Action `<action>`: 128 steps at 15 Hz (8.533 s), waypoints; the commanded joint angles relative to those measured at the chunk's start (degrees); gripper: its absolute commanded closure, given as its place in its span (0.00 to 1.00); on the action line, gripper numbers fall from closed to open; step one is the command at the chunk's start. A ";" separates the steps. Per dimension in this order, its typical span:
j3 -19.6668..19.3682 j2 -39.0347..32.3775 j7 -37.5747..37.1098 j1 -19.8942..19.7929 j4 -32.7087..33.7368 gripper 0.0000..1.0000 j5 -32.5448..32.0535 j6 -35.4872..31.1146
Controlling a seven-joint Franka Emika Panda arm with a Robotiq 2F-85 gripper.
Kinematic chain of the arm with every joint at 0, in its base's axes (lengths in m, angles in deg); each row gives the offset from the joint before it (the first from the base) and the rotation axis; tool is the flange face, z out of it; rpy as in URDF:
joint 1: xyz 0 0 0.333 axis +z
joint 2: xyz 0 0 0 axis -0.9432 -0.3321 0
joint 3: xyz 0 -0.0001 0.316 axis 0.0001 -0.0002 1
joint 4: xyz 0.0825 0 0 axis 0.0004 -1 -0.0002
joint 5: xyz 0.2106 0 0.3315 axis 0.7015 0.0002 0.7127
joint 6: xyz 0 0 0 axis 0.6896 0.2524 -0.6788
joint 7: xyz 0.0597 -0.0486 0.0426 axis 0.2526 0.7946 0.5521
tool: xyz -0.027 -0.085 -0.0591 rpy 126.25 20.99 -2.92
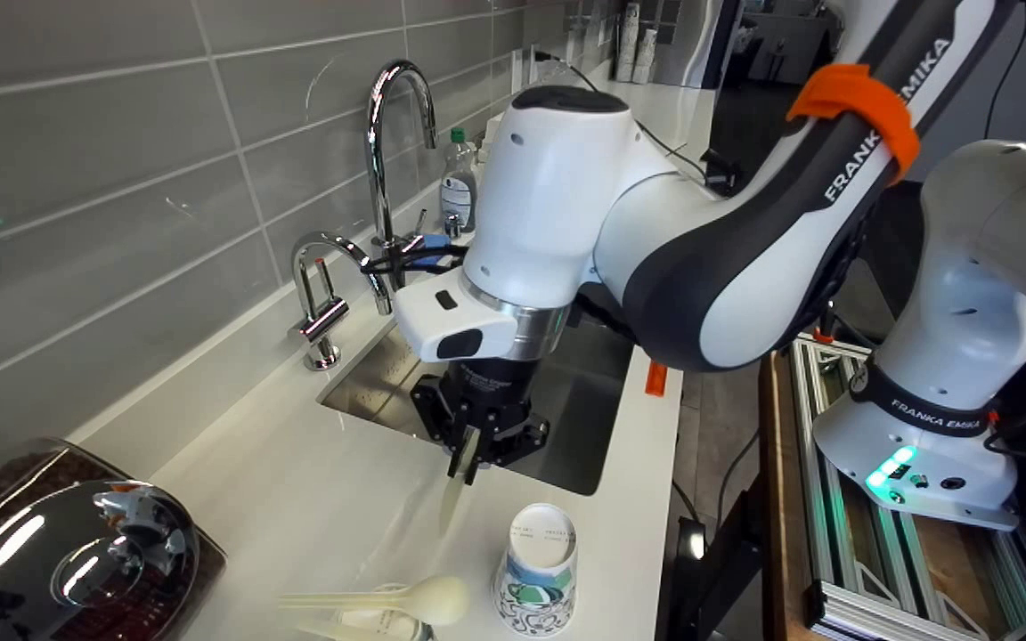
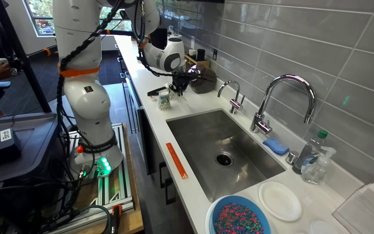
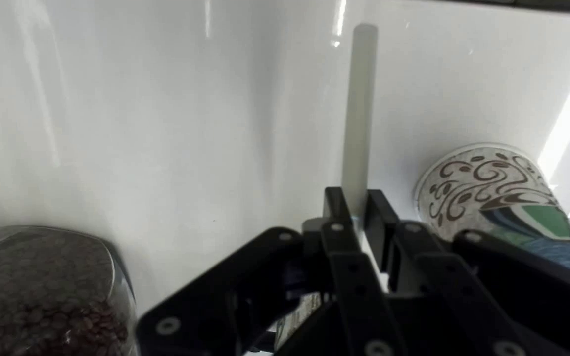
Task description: Put the knife on the counter top and two pieces of cutlery in the sink
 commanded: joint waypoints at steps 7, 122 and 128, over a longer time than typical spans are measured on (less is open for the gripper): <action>1.23 -12.47 -4.78 -1.43 6.85 0.96 -5.96 -3.95; -1.63 -18.11 -80.17 14.72 36.38 0.97 -11.77 31.64; -2.13 -17.49 -80.20 14.72 36.49 0.97 -12.08 32.35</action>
